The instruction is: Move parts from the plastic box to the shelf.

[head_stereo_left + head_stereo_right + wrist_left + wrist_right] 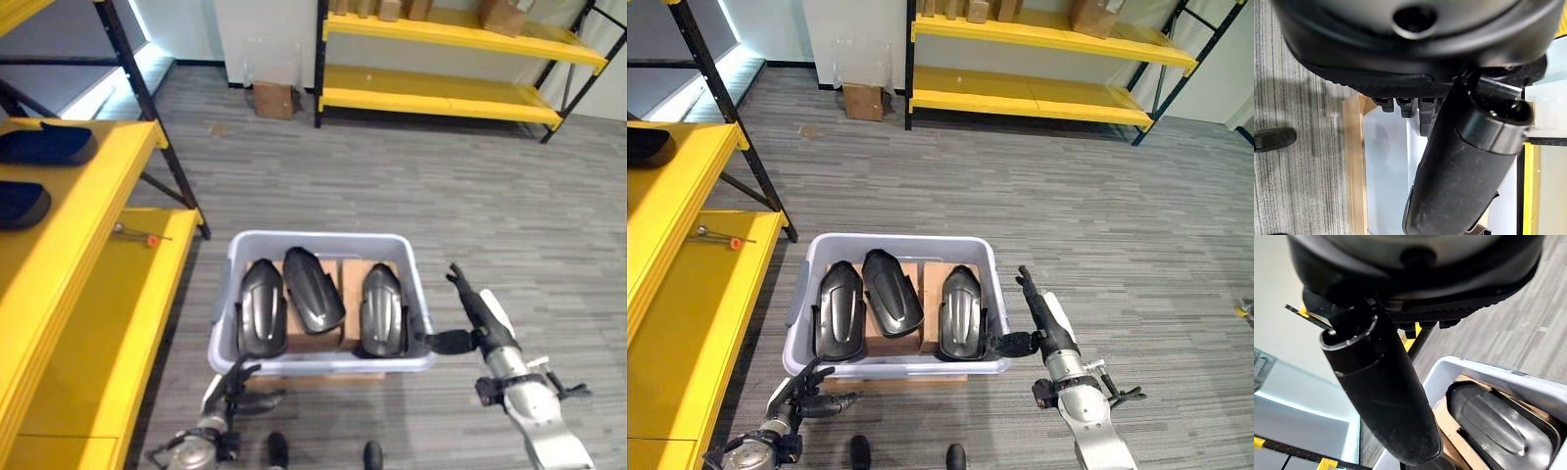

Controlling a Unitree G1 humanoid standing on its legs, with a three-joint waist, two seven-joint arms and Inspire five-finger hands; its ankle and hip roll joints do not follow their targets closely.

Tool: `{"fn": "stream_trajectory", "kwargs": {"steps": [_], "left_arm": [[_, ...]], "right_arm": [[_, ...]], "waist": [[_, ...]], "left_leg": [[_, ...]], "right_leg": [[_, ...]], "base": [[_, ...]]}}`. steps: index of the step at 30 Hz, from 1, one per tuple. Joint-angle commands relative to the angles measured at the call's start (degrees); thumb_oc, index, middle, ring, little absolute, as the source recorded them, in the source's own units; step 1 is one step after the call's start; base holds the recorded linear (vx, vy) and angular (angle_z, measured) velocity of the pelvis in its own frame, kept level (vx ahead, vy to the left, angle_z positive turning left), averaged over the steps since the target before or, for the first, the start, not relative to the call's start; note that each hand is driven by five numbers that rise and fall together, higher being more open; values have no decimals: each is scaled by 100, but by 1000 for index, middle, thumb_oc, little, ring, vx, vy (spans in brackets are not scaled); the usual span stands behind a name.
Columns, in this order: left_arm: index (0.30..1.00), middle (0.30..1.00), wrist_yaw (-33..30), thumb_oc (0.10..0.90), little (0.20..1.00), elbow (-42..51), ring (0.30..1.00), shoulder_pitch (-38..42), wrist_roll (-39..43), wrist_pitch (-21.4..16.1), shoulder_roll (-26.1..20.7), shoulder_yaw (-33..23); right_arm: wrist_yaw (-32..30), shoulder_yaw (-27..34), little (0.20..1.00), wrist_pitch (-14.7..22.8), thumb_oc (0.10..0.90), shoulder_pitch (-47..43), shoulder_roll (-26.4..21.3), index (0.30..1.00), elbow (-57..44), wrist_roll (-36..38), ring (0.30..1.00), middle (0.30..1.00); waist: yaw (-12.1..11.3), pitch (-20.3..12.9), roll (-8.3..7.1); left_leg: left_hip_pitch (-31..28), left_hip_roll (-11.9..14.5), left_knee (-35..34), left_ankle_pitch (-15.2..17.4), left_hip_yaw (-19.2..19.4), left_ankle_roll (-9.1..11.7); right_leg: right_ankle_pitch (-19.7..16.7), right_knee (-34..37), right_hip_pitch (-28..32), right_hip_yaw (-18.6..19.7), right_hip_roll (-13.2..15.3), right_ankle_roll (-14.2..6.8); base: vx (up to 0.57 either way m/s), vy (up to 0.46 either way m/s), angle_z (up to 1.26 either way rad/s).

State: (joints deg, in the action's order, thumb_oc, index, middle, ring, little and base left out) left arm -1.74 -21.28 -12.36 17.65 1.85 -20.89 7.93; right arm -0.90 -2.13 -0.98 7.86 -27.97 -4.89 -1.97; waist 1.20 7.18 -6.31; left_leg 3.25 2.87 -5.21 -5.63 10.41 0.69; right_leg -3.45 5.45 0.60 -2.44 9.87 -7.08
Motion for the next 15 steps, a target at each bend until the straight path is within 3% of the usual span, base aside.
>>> {"fn": "stream_trajectory", "kwargs": {"steps": [1, 15], "left_arm": [[1000, 1000, 191, 900, 1000, 187, 1000, 675, 30, -420, 117, 141], [1000, 1000, 125, 900, 1000, 318, 1000, 790, 342, -468, -37, 431]], "right_arm": [[-229, 377, 1000, 497, 900, -713, -319, 1000, -248, 212, 1000, 1000], [-788, -213, 1000, 267, 900, -2344, -570, 1000, 1300, 442, 1000, 1000]], "waist": [[-68, -111, 74], [-320, 284, 246]], "left_leg": [[-262, 398, 21, 285, -291, 234], [-78, 394, 21, 171, -426, 292]], "right_leg": [[-338, -45, -19, -93, 306, -265], [-328, -45, -111, -193, 316, -203]], "base": [[6, -8, 4], [-30, -16, 5]]}}
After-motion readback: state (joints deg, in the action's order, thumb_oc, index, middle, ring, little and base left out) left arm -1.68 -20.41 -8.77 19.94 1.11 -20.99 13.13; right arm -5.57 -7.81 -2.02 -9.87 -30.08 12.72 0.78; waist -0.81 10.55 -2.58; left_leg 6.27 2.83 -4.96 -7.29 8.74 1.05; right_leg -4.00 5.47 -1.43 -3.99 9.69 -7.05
